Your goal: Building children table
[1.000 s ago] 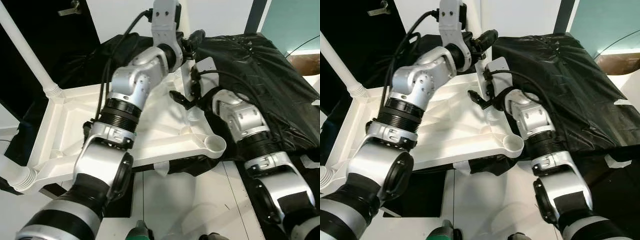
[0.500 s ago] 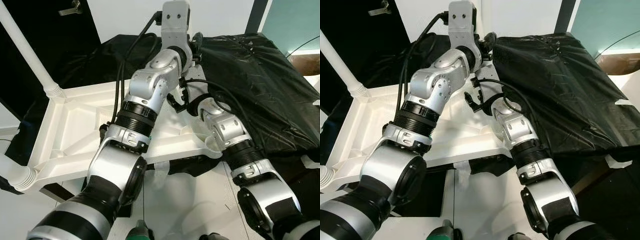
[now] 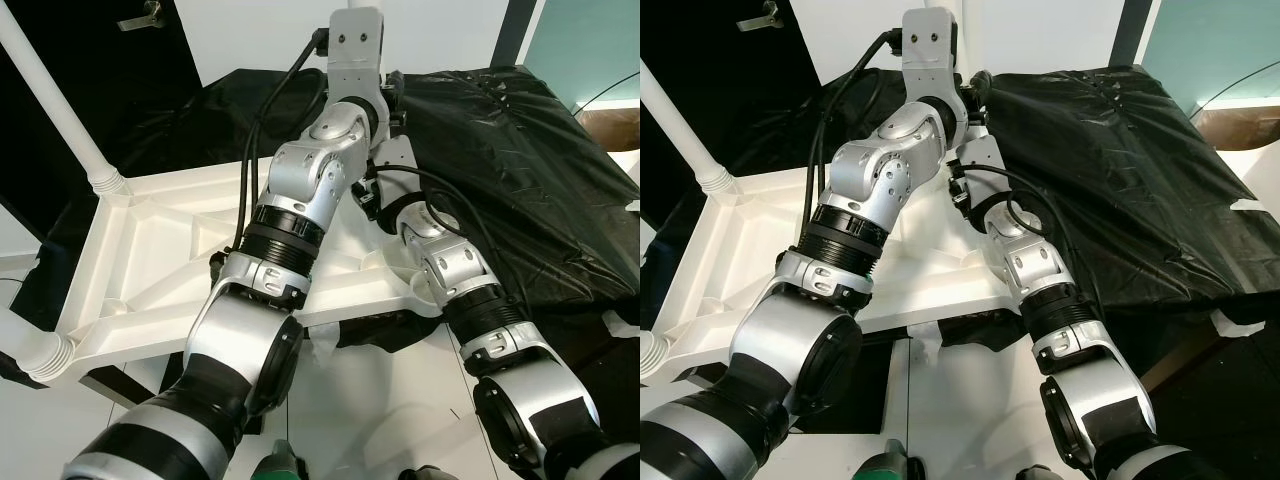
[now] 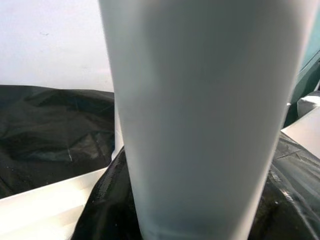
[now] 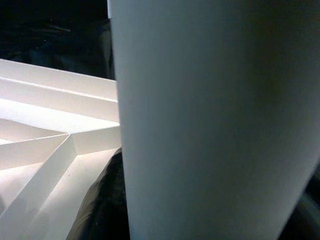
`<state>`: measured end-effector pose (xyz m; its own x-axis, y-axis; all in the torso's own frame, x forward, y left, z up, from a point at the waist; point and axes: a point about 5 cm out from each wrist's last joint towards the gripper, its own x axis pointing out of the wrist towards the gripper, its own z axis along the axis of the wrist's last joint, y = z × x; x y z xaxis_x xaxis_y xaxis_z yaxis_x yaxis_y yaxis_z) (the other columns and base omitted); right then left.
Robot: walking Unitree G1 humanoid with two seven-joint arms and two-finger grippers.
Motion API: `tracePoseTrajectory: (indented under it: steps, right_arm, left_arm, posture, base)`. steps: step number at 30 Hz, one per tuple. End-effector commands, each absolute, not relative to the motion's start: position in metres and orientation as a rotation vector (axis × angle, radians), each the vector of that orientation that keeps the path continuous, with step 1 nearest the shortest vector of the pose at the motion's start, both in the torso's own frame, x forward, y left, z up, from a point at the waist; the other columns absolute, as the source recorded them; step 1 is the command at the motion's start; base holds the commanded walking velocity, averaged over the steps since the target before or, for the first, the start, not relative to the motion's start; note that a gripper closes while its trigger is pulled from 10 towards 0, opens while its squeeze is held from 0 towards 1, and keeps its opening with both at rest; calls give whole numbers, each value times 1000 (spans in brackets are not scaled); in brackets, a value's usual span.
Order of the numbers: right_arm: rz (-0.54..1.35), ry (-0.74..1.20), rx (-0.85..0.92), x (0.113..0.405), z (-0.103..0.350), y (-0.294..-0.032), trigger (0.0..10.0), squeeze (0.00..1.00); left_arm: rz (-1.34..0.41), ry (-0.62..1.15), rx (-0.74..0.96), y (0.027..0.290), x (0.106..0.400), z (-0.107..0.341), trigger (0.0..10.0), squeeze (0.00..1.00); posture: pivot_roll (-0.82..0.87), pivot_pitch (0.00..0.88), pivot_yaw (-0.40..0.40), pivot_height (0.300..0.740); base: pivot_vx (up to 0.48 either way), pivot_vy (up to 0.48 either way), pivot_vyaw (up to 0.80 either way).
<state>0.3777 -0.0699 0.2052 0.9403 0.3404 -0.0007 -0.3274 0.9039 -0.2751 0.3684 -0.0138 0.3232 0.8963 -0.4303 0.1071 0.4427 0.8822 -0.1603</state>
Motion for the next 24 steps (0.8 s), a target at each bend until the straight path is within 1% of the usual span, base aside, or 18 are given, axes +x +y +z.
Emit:
tracePoseTrajectory:
  steps: [1, 6, 7, 8, 15, 16, 24]
  right_arm:
    - [381, -22, -293, 375, 194, -61, 0, 0]
    - [379, -32, -294, 376, 196, -65, 0, 0]
    - [382, -38, -300, 376, 196, -67, 2588, 0]
    - [383, -41, -301, 376, 198, -72, 10000, 0]
    - [403, -43, -281, 377, 202, -85, 10000, 0]
    - [421, -44, -272, 377, 204, -89, 10000, 0]
    - [528, -89, -257, 380, 218, -106, 10000, 0]
  left_arm:
    - [-522, -130, -180, -28, 357, 342, 10000, 0]
    - [-529, -146, -153, -29, 357, 343, 10000, 0]
    - [-542, -158, -143, -29, 357, 343, 10000, 0]
    - [-556, -169, -136, -29, 356, 342, 10000, 1000]
    - [-610, -214, -91, -23, 357, 342, 10000, 1000]
    - [-641, -230, -78, -20, 357, 343, 10000, 0]
    - [-814, -243, -70, -5, 356, 344, 10000, 0]
  posture:
    - [53, 8, 40, 740]
    - [52, 8, 42, 740]
    - [52, 8, 42, 740]
    - [52, 8, 42, 740]
    - [41, 12, 46, 740]
    - [39, 14, 48, 740]
    - [45, 17, 44, 740]
  base:
    - [0, 0, 0]
    - [0, 0, 0]
    - [0, 0, 0]
    - [0, 0, 0]
    - [0, 0, 0]
    - [0, 0, 0]
    - [0, 0, 0]
